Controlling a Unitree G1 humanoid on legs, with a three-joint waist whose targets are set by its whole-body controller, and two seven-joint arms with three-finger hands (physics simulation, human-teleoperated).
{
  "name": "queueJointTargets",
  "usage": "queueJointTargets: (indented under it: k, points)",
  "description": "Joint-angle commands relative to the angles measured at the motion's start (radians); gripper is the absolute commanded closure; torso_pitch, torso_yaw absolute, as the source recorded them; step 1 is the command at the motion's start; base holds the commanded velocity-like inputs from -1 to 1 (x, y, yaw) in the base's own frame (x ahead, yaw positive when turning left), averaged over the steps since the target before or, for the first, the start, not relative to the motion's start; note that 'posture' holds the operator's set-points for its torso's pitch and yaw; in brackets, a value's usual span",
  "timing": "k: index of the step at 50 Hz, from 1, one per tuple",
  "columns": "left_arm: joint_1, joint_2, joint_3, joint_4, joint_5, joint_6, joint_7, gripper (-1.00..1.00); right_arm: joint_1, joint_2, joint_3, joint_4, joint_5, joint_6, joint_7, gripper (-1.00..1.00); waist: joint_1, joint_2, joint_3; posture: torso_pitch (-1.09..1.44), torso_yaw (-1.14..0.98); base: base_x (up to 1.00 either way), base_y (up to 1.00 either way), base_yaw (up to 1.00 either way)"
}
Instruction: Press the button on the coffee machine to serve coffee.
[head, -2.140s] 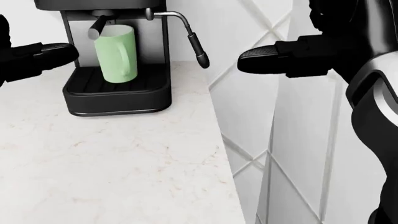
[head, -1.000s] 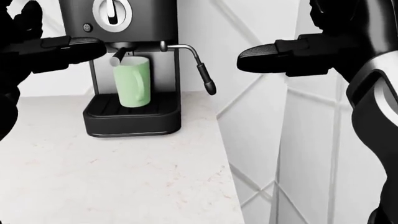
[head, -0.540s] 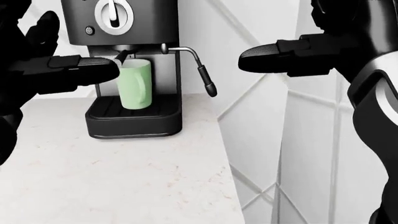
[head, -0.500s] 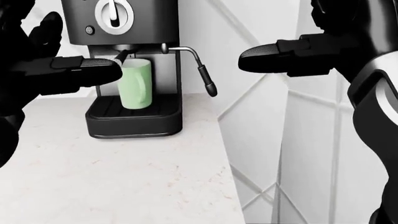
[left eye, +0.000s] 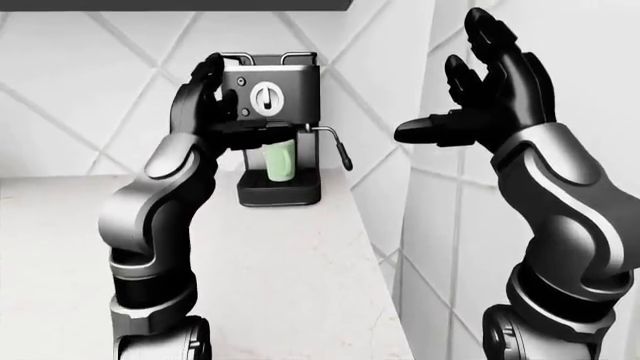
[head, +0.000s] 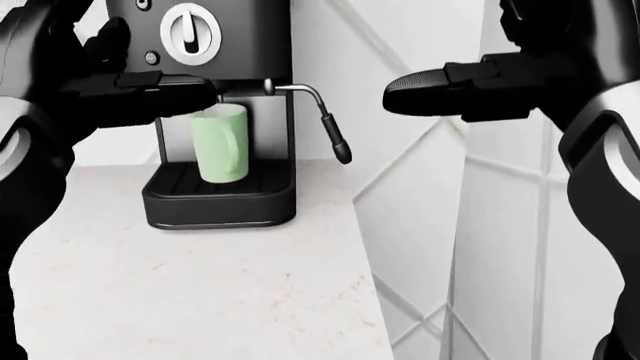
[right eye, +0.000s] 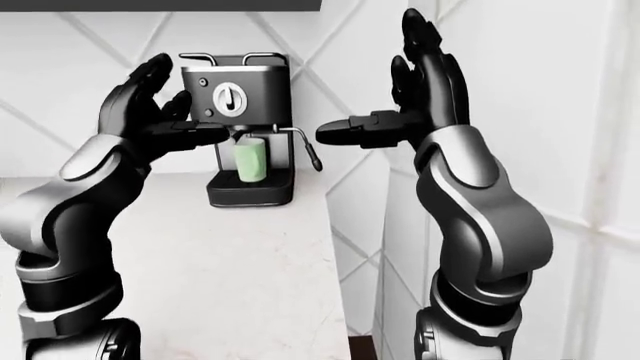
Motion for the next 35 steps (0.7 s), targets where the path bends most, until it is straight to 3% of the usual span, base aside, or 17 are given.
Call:
queueJointTargets:
  k: [1,23,35]
  points:
    - [-0.042,0.010,0.010,-0.009,0.014,-0.047,-0.009,-1.00,-0.032,-0.008,-0.008,-0.010,-0.004,-0.023,-0.003,-1.00,0.001,0.000,-0.003,-0.80,0.00,0.00,0.00,0.00]
    - [-0.186,0.012,-0.007,0.197,0.036,-0.138,-0.053,-1.00,-0.026,-0.005,-0.009,-0.010,-0.008,-0.026,0.000,-1.00,0.004,-0.002,-0.010,-0.80,0.00,0.00,0.00,0.00]
    - [-0.189,0.002,-0.021,0.256,0.049,-0.186,-0.067,-1.00,-0.024,-0.005,-0.007,-0.007,-0.009,-0.031,0.000,-1.00,0.002,-0.003,-0.011,-0.80,0.00,0.00,0.00,0.00]
